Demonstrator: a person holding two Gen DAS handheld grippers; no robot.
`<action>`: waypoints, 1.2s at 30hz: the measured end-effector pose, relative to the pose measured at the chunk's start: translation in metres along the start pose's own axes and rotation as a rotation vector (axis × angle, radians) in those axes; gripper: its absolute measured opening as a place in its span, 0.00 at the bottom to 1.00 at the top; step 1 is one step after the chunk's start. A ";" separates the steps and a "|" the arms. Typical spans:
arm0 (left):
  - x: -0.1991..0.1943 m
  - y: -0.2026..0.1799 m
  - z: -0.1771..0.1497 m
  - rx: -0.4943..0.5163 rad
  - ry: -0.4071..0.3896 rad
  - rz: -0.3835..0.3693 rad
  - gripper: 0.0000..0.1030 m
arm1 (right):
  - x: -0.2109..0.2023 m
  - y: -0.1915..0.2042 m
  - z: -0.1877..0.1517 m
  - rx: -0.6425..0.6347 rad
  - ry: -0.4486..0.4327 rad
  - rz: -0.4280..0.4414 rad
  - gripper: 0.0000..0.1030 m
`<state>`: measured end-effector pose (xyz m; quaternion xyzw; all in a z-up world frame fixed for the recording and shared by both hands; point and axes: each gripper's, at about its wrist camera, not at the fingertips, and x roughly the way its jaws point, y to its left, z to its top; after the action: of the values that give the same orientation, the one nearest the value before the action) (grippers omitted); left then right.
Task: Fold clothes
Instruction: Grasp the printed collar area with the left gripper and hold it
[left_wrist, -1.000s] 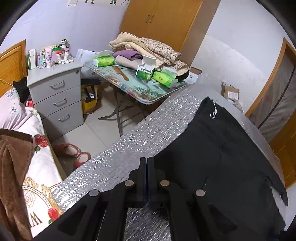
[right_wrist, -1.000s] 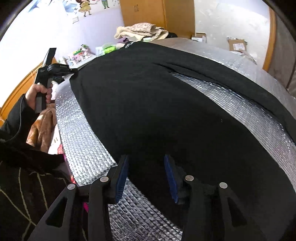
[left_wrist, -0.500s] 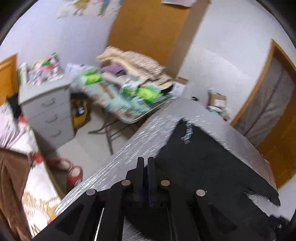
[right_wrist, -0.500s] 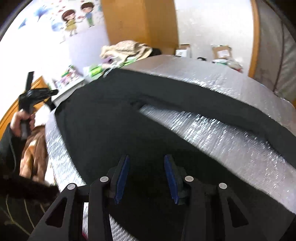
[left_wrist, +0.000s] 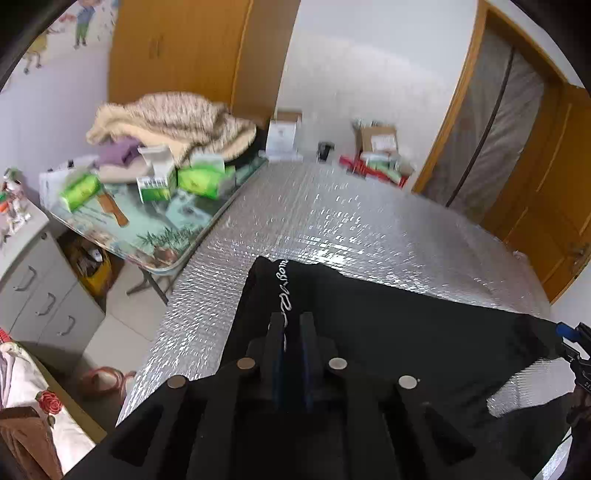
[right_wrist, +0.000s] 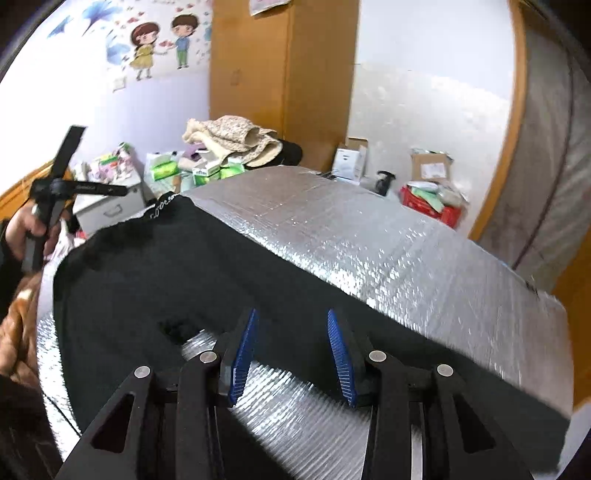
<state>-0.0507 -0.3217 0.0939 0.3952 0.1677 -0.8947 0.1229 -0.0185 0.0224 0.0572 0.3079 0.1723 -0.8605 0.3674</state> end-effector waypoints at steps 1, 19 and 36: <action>0.009 0.001 0.004 0.004 0.014 0.003 0.10 | 0.009 -0.005 0.003 -0.017 0.011 0.002 0.41; 0.101 0.011 0.031 0.020 0.146 0.031 0.20 | 0.148 -0.068 0.001 -0.061 0.232 0.134 0.39; 0.080 0.019 0.057 -0.046 0.030 0.004 0.00 | 0.137 -0.077 0.045 -0.062 0.183 0.058 0.02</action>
<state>-0.1350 -0.3688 0.0659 0.4058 0.1892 -0.8844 0.1314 -0.1674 -0.0215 0.0070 0.3784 0.2227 -0.8120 0.3845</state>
